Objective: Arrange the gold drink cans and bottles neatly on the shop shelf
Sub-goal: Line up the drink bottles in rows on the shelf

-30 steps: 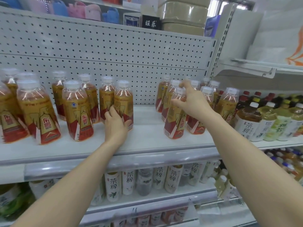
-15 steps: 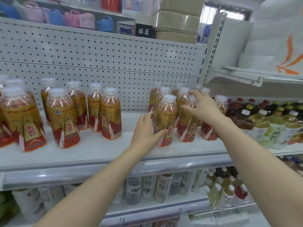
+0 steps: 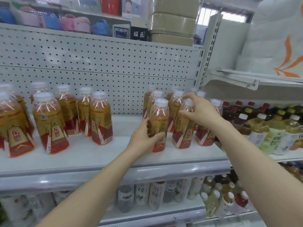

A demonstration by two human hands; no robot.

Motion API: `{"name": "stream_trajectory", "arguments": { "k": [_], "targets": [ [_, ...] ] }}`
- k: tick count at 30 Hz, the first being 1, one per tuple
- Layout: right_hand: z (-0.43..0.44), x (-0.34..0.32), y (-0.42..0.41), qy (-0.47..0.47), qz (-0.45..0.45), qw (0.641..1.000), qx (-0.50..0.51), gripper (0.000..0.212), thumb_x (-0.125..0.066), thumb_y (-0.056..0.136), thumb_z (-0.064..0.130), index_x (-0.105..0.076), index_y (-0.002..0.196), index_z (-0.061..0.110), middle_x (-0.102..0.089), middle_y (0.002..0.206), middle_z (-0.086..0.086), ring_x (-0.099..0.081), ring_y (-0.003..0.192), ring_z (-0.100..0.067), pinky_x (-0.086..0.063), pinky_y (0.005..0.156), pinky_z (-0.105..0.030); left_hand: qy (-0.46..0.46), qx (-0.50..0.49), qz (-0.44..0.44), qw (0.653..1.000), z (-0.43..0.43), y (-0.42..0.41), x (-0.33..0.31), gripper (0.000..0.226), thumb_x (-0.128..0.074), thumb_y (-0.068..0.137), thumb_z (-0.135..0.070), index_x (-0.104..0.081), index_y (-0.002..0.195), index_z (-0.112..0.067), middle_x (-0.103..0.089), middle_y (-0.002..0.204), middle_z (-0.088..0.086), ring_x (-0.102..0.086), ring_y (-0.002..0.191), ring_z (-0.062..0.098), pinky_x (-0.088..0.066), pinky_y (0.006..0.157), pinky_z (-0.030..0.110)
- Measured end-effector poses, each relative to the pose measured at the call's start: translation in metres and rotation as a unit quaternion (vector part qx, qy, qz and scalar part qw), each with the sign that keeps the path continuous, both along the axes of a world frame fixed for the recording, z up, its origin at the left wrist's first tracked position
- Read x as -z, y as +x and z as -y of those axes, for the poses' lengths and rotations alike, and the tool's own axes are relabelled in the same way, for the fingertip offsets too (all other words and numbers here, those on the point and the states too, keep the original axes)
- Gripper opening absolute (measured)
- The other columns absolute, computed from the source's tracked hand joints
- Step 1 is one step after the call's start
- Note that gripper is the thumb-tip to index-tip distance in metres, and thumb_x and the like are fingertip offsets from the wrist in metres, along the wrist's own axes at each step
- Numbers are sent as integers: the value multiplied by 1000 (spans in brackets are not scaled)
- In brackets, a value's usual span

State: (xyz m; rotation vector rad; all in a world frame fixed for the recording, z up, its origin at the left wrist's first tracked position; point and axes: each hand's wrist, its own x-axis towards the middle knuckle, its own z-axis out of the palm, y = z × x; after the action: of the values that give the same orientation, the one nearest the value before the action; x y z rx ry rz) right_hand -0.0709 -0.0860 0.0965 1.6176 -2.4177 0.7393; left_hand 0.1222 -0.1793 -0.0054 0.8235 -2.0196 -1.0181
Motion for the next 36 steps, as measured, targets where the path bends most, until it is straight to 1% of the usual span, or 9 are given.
{"name": "stream_trajectory", "arguments": {
  "k": [4,10,14,16,20,23,26,32,36],
  "targets": [
    [6,-20,-7,-58,-3,998,15,41,-49,97,53,-56,130,29,-66,111,5,-61,95,-17,-49,84,-36,-26,-86,-54,994,20,5,-14,49,-44,100,-48,-49,138,-18,-61,125,-3,-52,106,6,-42,90,26],
    [37,-49,-19,-23,2,1000,8,39,-52,99,33,-56,136,24,-63,128,-5,-64,98,-22,-53,87,-37,21,-54,39,998,62,-14,-34,63,-64,93,-32,-37,148,-18,-53,138,1,-53,124,21,-46,103,42],
    [69,-51,-23,92,-6,996,20,53,-53,95,28,-44,147,24,-59,135,-10,-64,95,-24,-52,76,-32,48,-2,42,998,74,-31,-31,57,-68,89,-16,-43,140,-20,-54,112,-10,-57,107,16,-50,98,42],
    [78,-50,-24,119,11,993,16,54,-51,98,29,-40,151,22,-58,137,-10,-65,99,-25,-52,76,-32,52,12,51,997,81,-37,-29,59,-67,89,-12,-42,142,-22,-52,112,-13,-55,101,12,-52,93,37],
    [89,-48,-34,100,44,994,18,48,-53,97,25,-47,145,24,-60,132,-10,-55,60,-11,-41,45,-20,44,24,54,997,91,-41,-25,58,-68,88,-9,-45,138,-26,-54,108,-18,-55,91,0,-51,71,20],
    [93,-45,-39,80,53,995,24,44,-57,96,28,-52,139,24,-63,123,-10,-55,64,-12,-43,48,-23,45,47,72,995,95,-42,-23,54,-63,91,-7,-43,138,-25,-55,104,-19,-57,97,7,-46,65,14],
    [94,-43,-40,75,50,996,25,39,-57,97,27,-53,135,25,-62,117,-10,-57,68,-13,-47,53,-25,40,58,84,994,100,-43,-21,52,-58,94,-7,-40,140,-25,-54,98,-20,-56,93,5,-45,66,16],
    [91,-43,-40,76,40,996,27,39,-53,99,27,-51,137,24,-61,108,-7,-55,60,-14,-44,48,-25,34,70,100,992,109,-43,-20,51,-57,96,-15,-35,142,-22,-54,116,-5,-54,101,12,-46,72,18],
    [72,-39,-32,-14,67,997,20,34,-47,103,36,-55,132,22,-65,106,2,-61,62,-7,-51,57,-25,31,55,74,995,100,-38,-22,55,-61,95,-17,-37,144,-22,-53,122,-9,-54,114,15,-50,92,33]
  ]
}}
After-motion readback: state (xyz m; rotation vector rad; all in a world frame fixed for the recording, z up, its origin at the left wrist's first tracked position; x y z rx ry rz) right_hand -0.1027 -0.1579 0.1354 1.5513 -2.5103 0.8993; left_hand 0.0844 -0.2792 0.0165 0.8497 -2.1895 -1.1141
